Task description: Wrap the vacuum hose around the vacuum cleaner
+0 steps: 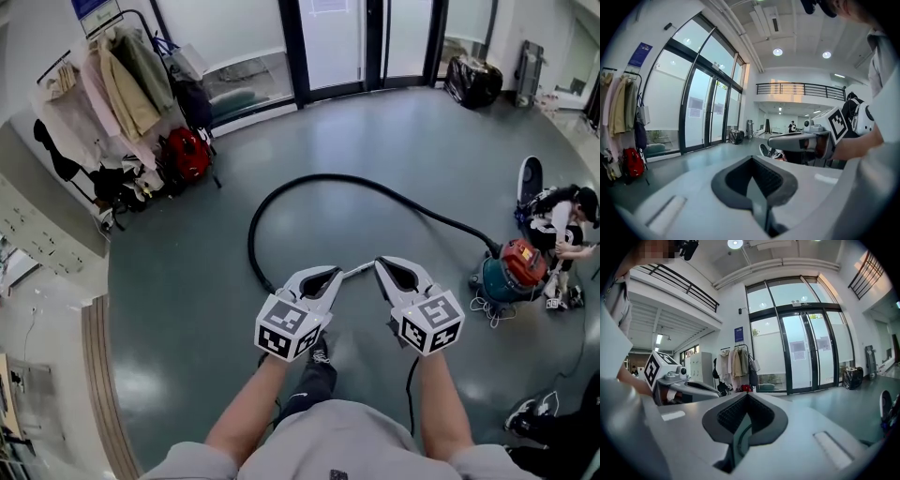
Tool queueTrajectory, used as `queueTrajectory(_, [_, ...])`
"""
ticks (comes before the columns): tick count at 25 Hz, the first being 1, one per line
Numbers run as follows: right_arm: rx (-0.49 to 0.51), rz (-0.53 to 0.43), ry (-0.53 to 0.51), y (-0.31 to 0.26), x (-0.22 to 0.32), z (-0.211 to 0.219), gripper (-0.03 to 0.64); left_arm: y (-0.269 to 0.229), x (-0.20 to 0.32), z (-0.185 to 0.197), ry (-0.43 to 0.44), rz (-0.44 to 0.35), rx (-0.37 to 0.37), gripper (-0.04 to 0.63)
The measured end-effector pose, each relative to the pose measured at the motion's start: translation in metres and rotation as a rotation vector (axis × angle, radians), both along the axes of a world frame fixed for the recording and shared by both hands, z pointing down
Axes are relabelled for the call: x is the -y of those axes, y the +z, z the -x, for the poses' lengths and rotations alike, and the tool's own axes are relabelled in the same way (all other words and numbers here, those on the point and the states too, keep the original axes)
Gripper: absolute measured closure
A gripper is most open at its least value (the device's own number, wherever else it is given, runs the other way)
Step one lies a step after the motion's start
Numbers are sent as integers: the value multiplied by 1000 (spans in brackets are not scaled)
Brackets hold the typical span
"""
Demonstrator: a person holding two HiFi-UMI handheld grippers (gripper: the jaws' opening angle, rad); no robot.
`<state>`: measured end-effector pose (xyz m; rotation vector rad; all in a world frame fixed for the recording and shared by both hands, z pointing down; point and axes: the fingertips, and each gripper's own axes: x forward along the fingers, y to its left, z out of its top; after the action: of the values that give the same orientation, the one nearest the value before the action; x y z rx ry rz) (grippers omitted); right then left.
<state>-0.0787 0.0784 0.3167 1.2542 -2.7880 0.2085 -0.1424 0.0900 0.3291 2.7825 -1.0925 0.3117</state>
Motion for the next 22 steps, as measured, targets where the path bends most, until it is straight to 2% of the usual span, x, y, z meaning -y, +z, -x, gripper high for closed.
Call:
queueTrajectory(11, [13,23,-20,-9,135,55,591,3,132,38,56,41,-48,595])
queueTrajectory(22, [-8,38,-49,1,220,54,591,10,214,39,32,54,-45,595])
